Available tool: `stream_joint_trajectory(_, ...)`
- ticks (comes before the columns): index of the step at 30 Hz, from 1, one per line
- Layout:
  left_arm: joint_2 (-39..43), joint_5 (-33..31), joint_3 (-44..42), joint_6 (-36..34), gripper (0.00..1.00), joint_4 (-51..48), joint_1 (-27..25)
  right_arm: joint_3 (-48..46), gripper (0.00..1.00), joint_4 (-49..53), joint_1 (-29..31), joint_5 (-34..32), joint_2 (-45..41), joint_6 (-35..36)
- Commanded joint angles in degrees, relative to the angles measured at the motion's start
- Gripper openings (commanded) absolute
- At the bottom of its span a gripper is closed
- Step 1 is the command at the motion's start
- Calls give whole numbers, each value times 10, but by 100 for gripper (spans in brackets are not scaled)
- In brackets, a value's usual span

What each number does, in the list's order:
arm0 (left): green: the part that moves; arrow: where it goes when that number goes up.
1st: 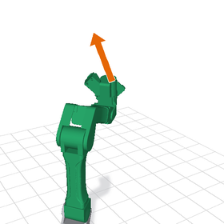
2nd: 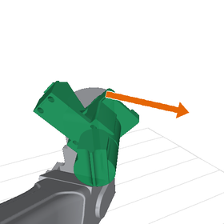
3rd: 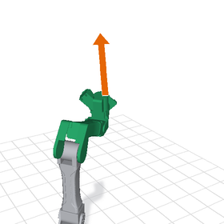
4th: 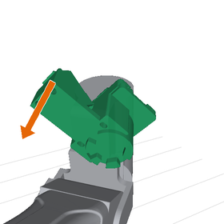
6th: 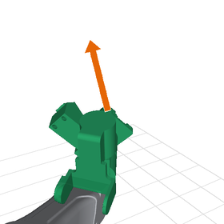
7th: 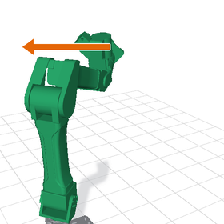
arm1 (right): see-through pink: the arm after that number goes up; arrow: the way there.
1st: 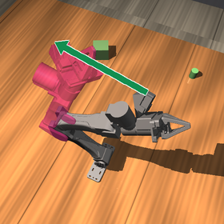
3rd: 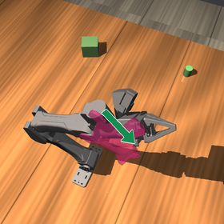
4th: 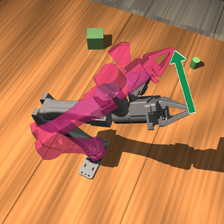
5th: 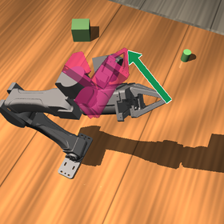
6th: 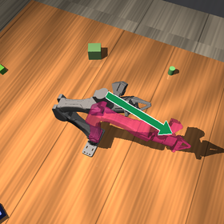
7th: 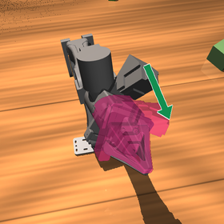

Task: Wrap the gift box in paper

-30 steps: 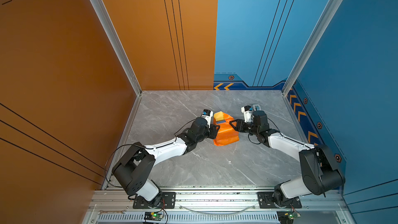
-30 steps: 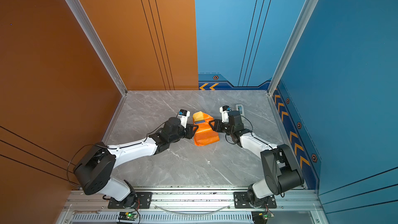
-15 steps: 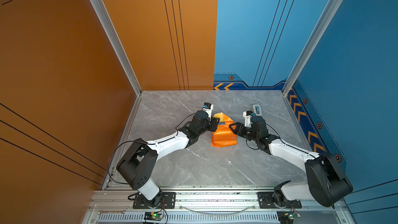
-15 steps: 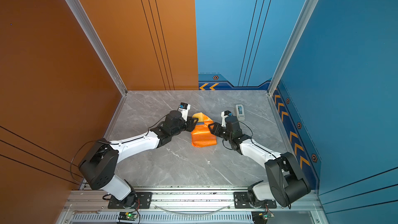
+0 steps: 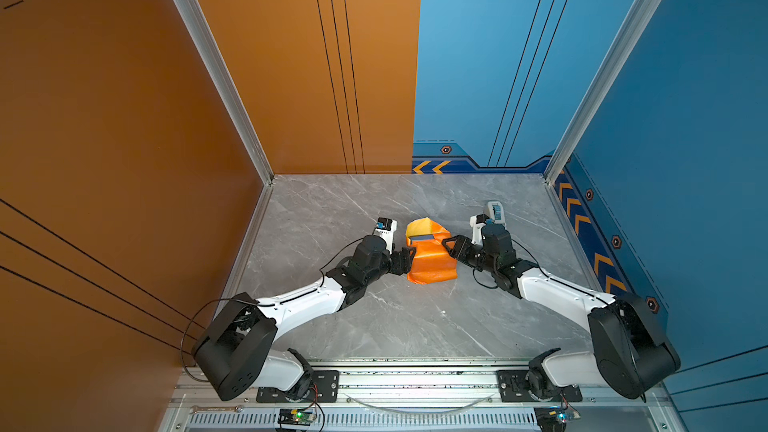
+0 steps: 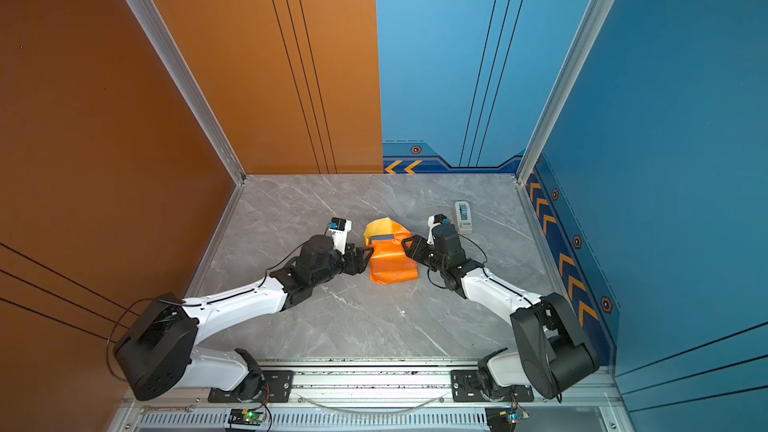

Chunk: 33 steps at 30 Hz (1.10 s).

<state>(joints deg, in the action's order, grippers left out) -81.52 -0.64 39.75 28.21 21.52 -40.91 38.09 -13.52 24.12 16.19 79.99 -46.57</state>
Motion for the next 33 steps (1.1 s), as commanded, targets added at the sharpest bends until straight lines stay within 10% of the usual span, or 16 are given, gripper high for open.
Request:
stream_joint_trajectory(1, -29, -6, 7, 16, 67, 43, -8, -17, 51, 124, 13, -3, 33, 5)
stream_joint_trajectory(19, -41, -89, 21, 37, 0, 70, -17, -20, 50, 134, 21, -12, 17, 12)
stream_joint_trajectory(24, -27, -97, 30, 21, 1, 50, -20, -21, 50, 138, 22, -17, 14, 16)
stream_joint_trajectory(27, -7, -93, 36, 15, 33, 25, -14, -21, 50, 137, 22, -18, 17, 17)
stream_joint_trajectory(33, 76, -150, 2, 15, 48, -32, 15, -20, 50, 135, 22, -13, 23, 18)
